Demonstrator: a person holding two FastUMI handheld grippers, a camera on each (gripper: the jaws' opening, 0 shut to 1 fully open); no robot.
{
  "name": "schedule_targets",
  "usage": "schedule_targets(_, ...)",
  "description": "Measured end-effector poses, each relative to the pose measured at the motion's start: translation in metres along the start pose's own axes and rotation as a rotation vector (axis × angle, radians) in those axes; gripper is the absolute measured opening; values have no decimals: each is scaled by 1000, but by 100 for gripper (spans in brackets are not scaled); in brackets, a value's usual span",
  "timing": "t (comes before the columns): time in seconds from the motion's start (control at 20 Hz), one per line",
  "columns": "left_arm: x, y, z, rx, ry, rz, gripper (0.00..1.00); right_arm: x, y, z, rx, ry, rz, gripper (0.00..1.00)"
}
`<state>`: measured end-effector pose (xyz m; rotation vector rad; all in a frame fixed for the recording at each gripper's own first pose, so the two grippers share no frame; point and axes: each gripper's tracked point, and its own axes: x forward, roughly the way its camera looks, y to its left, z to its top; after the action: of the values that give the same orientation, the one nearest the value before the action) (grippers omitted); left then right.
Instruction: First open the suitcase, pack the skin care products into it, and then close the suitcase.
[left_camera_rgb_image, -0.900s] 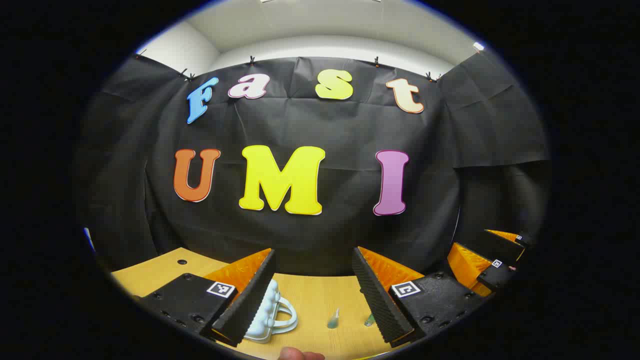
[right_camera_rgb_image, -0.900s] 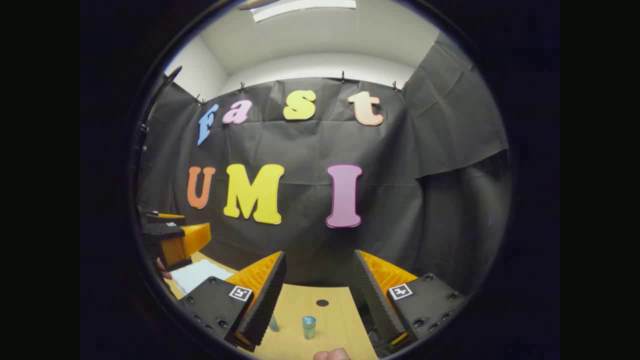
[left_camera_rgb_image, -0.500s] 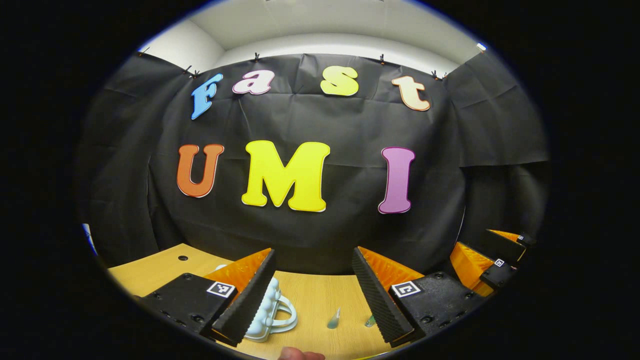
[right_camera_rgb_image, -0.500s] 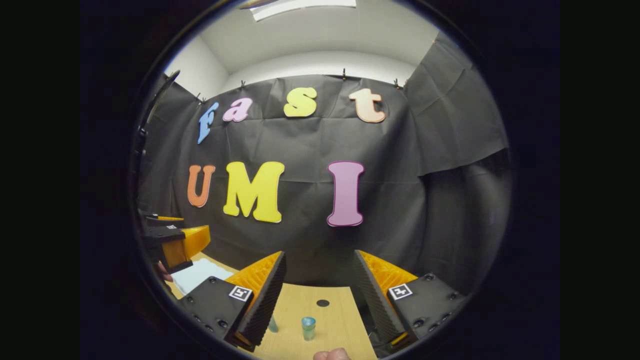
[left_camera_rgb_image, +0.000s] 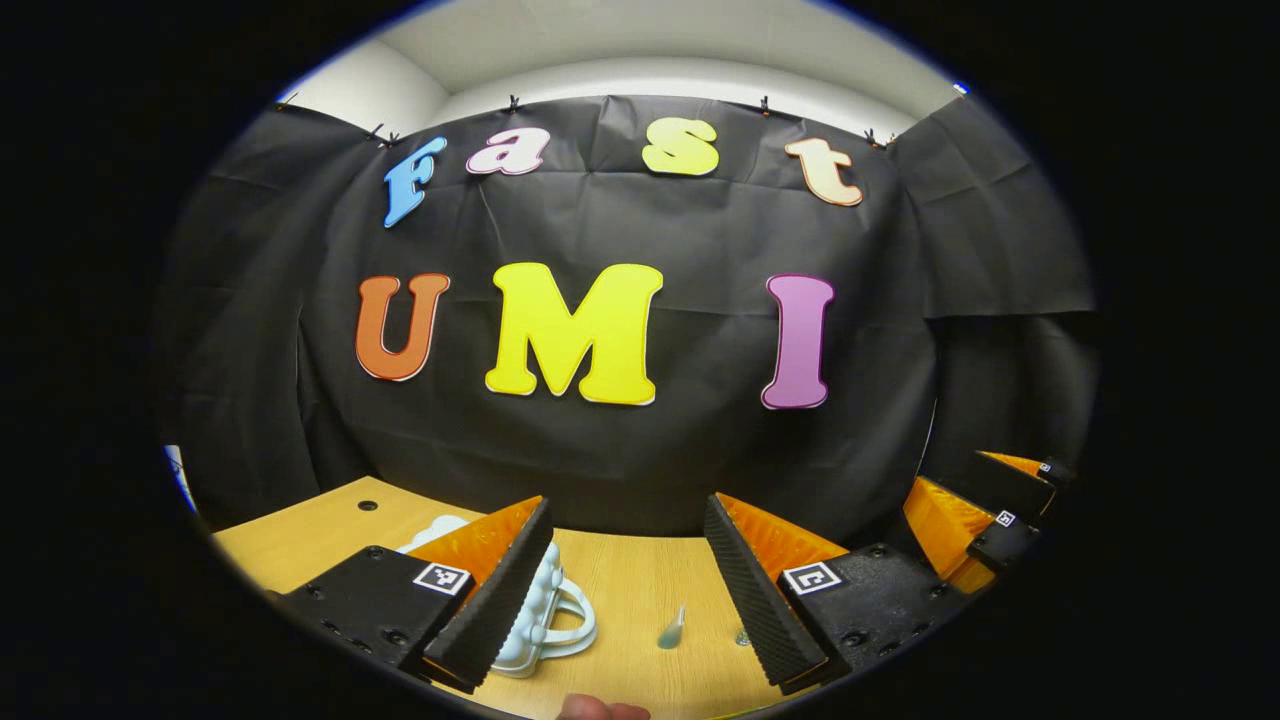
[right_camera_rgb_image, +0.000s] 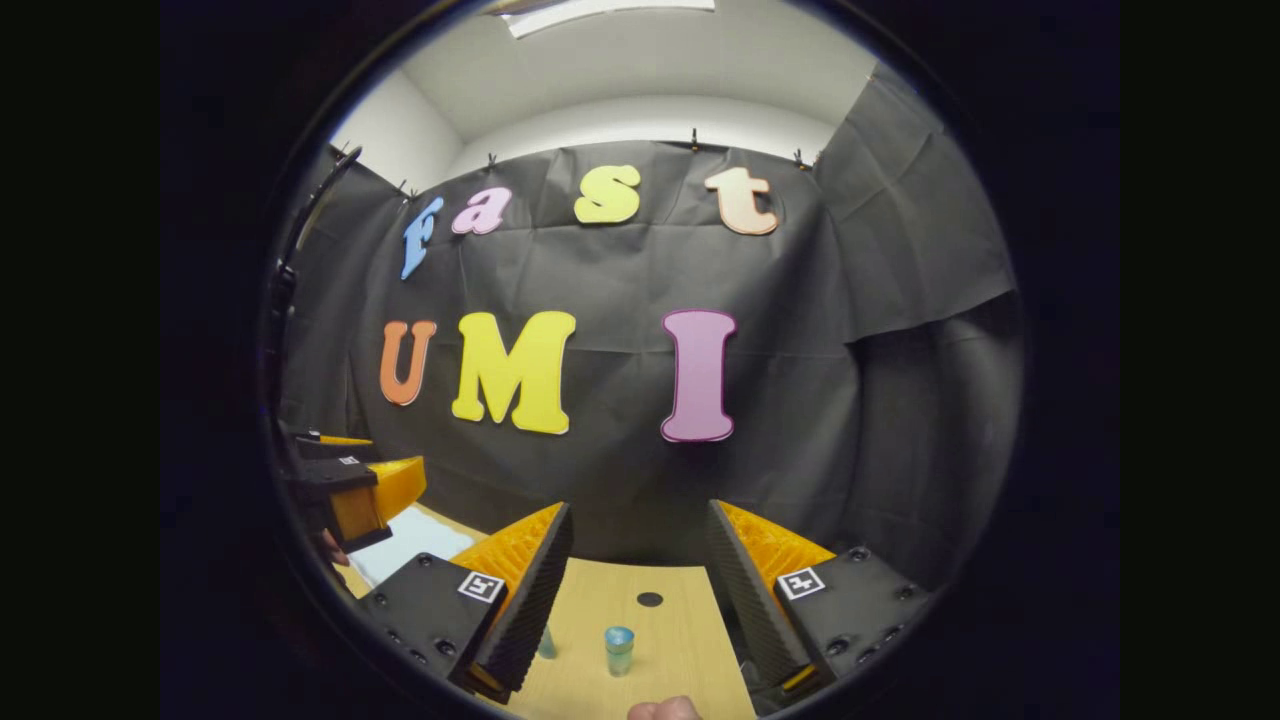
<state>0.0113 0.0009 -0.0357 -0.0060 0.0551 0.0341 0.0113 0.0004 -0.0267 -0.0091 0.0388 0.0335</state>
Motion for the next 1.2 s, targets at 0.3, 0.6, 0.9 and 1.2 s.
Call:
schedule_targets(0.3,6,0,-36,102,46,-32,98,-5,-10,-22,-32,50,-11,80)
schedule_targets(0.6,20,11,-95,338,144,-107,100,-17,-32,-47,-70,116,-45,80)
schedule_targets(0.9,54,41,-185,748,335,-188,97,-26,-47,-57,-80,146,-83,80)
schedule_targets(1.2,65,63,-267,1015,549,-259,95,-31,-68,-67,-89,185,-151,80)
